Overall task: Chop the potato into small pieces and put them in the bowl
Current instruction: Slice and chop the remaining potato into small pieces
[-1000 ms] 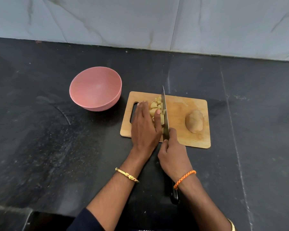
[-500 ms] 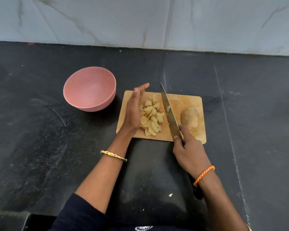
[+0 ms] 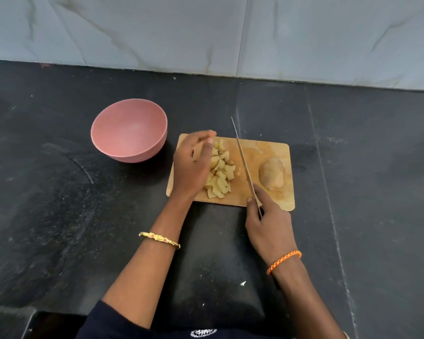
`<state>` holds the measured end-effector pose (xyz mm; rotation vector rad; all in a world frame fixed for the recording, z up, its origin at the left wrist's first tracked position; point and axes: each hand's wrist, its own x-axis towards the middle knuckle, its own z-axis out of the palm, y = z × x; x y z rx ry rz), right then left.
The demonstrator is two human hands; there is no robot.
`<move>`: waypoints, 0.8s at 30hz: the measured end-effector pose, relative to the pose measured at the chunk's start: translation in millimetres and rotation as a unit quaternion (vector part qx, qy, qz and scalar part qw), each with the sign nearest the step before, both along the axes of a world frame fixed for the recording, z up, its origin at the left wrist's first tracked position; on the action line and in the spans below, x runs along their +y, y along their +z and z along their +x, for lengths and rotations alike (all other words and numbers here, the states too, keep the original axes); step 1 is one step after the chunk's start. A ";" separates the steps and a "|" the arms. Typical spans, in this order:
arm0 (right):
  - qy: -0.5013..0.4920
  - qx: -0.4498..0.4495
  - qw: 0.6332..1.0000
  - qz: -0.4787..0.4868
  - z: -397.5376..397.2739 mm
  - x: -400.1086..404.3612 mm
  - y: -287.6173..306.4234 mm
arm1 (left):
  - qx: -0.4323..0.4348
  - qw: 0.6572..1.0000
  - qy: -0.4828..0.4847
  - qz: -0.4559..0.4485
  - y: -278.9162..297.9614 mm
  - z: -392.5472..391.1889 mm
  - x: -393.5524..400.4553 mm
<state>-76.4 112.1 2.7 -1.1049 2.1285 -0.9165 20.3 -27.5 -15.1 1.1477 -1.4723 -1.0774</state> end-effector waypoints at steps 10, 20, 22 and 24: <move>-0.026 -0.011 0.998 -0.047 -3.8 -6.7 11.4 | -0.062 0.988 -0.047 0.134 41.9 -16.2 8.7; -0.128 -0.028 0.991 -0.040 -42.3 21.2 -0.9 | -0.366 0.901 -0.204 -0.116 13.2 -20.8 19.1; -0.124 -0.041 0.991 -0.033 -45.9 20.8 -7.0 | -0.410 0.866 -0.249 -0.145 9.3 -39.8 22.3; -0.113 -0.055 0.992 -0.033 -47.9 21.3 -11.5 | -0.446 0.833 -0.285 -0.163 6.9 -55.7 21.3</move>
